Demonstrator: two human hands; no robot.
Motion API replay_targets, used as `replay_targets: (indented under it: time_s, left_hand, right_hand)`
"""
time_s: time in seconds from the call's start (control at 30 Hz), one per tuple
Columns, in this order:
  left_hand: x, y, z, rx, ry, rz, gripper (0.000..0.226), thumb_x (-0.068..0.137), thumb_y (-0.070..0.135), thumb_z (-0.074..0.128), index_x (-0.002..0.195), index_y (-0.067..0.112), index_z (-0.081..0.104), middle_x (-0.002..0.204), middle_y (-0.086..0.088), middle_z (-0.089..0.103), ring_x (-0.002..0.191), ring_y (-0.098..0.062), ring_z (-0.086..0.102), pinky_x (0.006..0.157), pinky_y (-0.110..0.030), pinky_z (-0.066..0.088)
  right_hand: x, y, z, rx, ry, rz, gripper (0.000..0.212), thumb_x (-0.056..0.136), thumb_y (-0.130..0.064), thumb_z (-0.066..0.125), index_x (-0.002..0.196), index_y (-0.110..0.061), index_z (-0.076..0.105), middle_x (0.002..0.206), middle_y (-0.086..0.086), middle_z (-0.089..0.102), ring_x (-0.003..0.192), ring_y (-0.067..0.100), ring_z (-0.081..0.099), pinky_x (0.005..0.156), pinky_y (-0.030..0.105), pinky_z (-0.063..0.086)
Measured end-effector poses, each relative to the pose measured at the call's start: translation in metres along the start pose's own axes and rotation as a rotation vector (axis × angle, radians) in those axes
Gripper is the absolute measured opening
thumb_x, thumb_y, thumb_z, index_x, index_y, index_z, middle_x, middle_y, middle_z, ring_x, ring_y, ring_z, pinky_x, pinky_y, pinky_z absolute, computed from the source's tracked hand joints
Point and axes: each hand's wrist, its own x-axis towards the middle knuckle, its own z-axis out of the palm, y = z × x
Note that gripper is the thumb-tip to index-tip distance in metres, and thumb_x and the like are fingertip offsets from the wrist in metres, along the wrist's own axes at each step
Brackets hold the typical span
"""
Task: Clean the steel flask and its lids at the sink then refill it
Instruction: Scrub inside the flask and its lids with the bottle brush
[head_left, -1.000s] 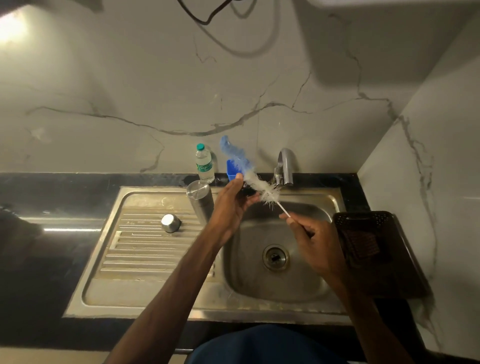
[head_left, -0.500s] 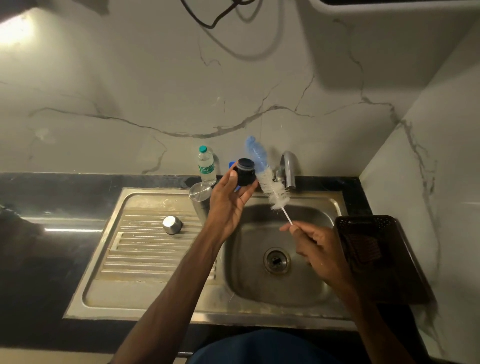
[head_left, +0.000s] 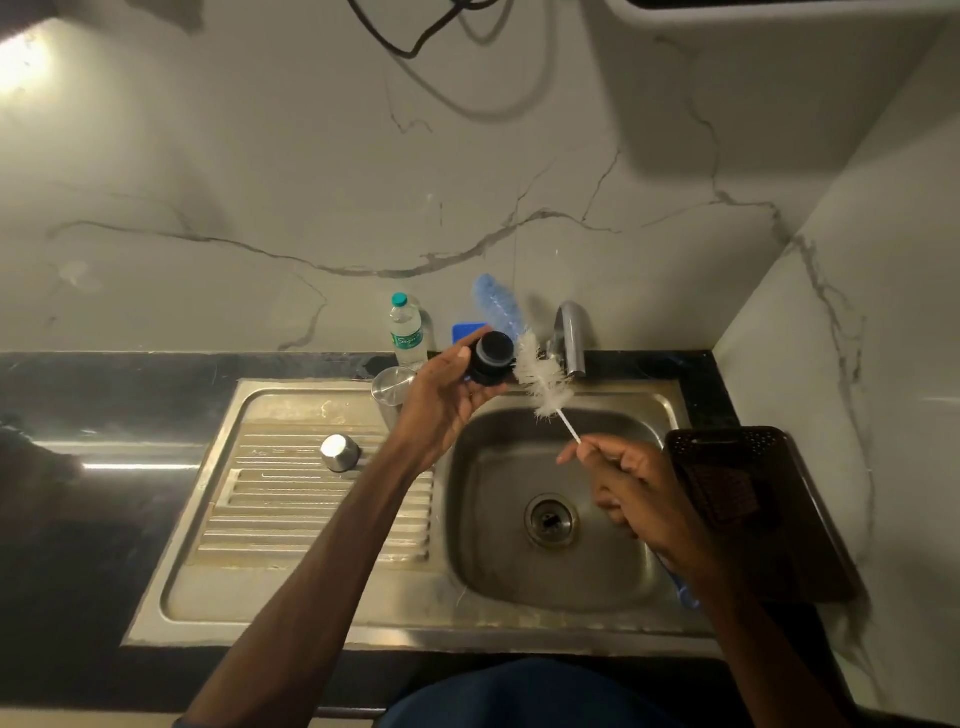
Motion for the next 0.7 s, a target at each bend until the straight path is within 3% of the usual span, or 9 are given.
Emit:
replay_targets:
  time_s: [0.13, 0.27, 0.33, 0.43, 0.53, 0.63, 0.7]
  left_hand:
    - [0.01, 0.012, -0.01, 0.031, 0.061, 0.053, 0.036, 0.104, 0.021, 0.044, 0.134, 0.004, 0.056, 0.129, -0.018, 0.066, 0.112, -0.031, 0.066, 0.086, -0.036, 0.062]
    - [0.009, 0.016, -0.003, 0.187, 0.028, -0.011, 0.032, 0.112, 0.027, 0.035, 0.122, 0.005, 0.056, 0.11, -0.017, 0.068, 0.084, -0.025, 0.066, 0.066, -0.026, 0.057]
    - [0.009, 0.014, -0.002, 0.188, 0.026, -0.044, 0.034, 0.113, 0.028, 0.031, 0.122, 0.006, 0.055, 0.109, -0.018, 0.069, 0.085, -0.025, 0.067, 0.069, -0.028, 0.058]
    - [0.014, 0.026, -0.005, 0.173, 0.078, -0.012, 0.029, 0.11, 0.024, 0.037, 0.125, 0.008, 0.057, 0.123, -0.014, 0.068, 0.107, -0.027, 0.07, 0.086, -0.037, 0.063]
    - [0.011, 0.03, -0.005, 0.329, 0.127, -0.049, 0.029, 0.11, 0.02, 0.037, 0.123, 0.003, 0.057, 0.117, -0.015, 0.066, 0.097, -0.02, 0.072, 0.079, -0.028, 0.06]
    - [0.005, 0.024, 0.002, 0.58, 0.067, -0.097, 0.014, 0.104, 0.018, 0.047, 0.102, 0.015, 0.061, 0.11, -0.009, 0.063, 0.099, -0.021, 0.065, 0.087, -0.029, 0.057]
    - [0.004, 0.028, 0.002, 0.618, 0.056, -0.081, 0.019, 0.107, 0.006, 0.043, 0.101, 0.008, 0.061, 0.1, -0.005, 0.064, 0.087, -0.009, 0.068, 0.078, -0.019, 0.056]
  right_hand:
    - [-0.003, 0.001, -0.001, 0.017, -0.064, -0.012, 0.028, 0.108, -0.019, 0.047, 0.106, -0.008, 0.071, 0.052, -0.006, 0.033, 0.041, 0.004, 0.026, 0.038, 0.017, 0.023]
    - [-0.002, 0.001, -0.001, 0.018, -0.06, -0.066, 0.027, 0.107, -0.018, 0.047, 0.107, -0.006, 0.071, 0.051, -0.009, 0.036, 0.041, 0.004, 0.028, 0.039, 0.017, 0.025]
    - [0.003, 0.001, -0.003, 0.002, -0.056, -0.096, 0.026, 0.108, -0.013, 0.046, 0.108, -0.003, 0.07, 0.049, -0.012, 0.037, 0.039, 0.002, 0.028, 0.04, 0.015, 0.026]
    - [0.003, 0.01, -0.005, -0.024, -0.065, -0.126, 0.025, 0.107, -0.009, 0.046, 0.108, -0.004, 0.071, 0.048, -0.011, 0.041, 0.04, 0.001, 0.03, 0.042, 0.015, 0.027]
    - [-0.002, 0.016, -0.005, -0.052, -0.058, -0.145, 0.025, 0.106, -0.005, 0.048, 0.106, -0.007, 0.073, 0.048, -0.01, 0.043, 0.041, 0.001, 0.031, 0.043, 0.014, 0.03]
    - [0.005, 0.011, -0.007, -0.129, -0.039, -0.199, 0.023, 0.105, 0.004, 0.047, 0.107, 0.006, 0.07, 0.054, -0.025, 0.058, 0.041, -0.003, 0.045, 0.047, 0.006, 0.033]
    - [0.008, 0.008, -0.01, -0.149, -0.045, -0.211, 0.023, 0.104, 0.005, 0.047, 0.107, 0.008, 0.07, 0.058, -0.029, 0.06, 0.043, -0.003, 0.047, 0.047, 0.006, 0.034]
